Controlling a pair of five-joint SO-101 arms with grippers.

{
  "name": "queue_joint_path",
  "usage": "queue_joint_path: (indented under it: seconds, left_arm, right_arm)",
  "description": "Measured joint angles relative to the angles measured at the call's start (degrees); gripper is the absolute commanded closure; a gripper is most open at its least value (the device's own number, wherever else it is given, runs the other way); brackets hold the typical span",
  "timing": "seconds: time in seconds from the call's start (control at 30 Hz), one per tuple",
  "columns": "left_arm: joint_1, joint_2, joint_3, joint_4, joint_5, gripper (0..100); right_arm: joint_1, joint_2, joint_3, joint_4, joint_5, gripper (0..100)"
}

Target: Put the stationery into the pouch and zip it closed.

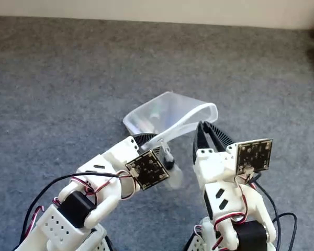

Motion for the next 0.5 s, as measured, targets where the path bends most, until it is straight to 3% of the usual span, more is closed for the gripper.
queue_joint_path:
  seconds: [0.23,0.5]
  left_arm:
    - [-0.26,0.00,0.00,0.00,0.97,99]
    - [-0.35,-0.18,0.00,0.00,1.58,99]
  right_arm:
    - [-11.87,0.00,-3.43,12.75,0.00,84.8]
    - [-23.38,0.00,-3.69,18.02,0.00,84.6]
